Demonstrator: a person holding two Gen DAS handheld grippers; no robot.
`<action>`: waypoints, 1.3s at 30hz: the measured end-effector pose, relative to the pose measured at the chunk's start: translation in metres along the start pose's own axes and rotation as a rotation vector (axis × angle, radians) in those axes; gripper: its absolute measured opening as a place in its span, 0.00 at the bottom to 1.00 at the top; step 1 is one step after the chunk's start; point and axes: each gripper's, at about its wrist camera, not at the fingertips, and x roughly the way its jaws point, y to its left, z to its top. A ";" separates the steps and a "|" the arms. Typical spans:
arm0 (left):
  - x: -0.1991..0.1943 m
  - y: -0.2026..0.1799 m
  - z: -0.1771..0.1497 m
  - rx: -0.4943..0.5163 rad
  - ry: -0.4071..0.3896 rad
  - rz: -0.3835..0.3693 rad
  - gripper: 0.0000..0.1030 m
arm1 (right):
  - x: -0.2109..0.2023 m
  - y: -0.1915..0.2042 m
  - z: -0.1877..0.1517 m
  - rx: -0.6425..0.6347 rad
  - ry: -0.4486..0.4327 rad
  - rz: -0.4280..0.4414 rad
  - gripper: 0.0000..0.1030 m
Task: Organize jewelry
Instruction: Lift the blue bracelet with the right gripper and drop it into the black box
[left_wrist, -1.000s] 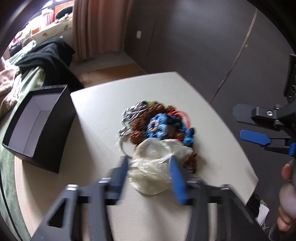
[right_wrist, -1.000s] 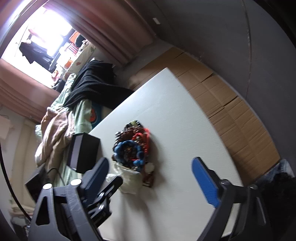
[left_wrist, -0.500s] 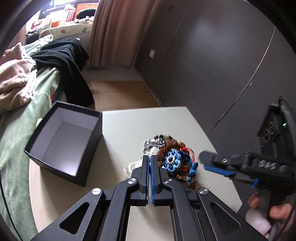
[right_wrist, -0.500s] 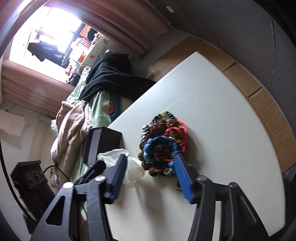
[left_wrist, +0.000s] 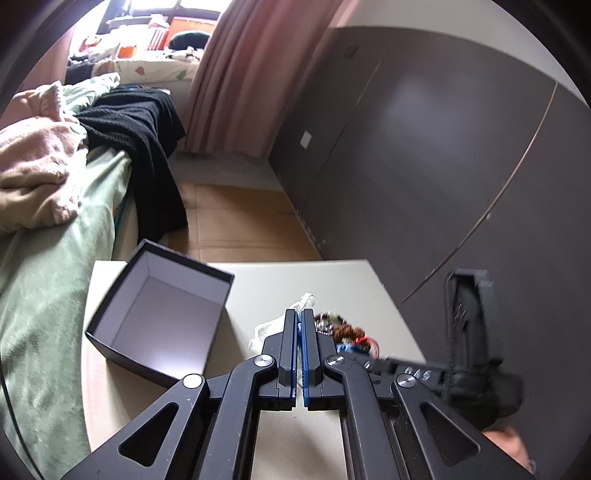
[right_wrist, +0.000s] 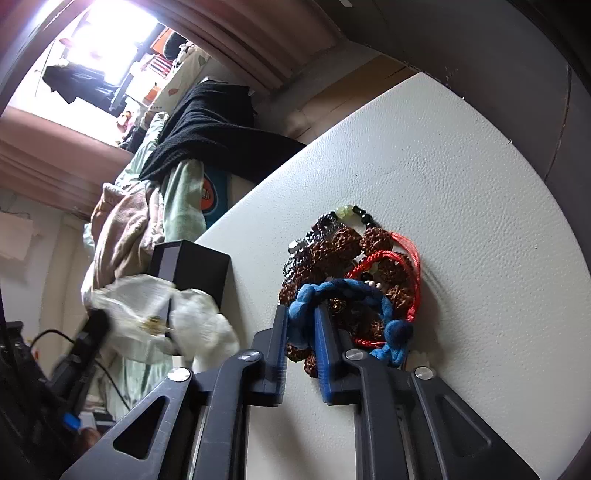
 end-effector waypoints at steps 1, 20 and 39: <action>-0.003 0.002 0.003 -0.004 -0.010 -0.001 0.01 | -0.003 0.003 0.000 -0.006 -0.017 0.008 0.14; -0.030 0.046 0.032 -0.104 -0.152 0.084 0.01 | -0.028 0.042 -0.004 -0.068 -0.137 0.197 0.14; -0.035 0.095 0.028 -0.276 -0.117 0.146 0.79 | -0.011 0.115 0.003 -0.203 -0.084 0.376 0.14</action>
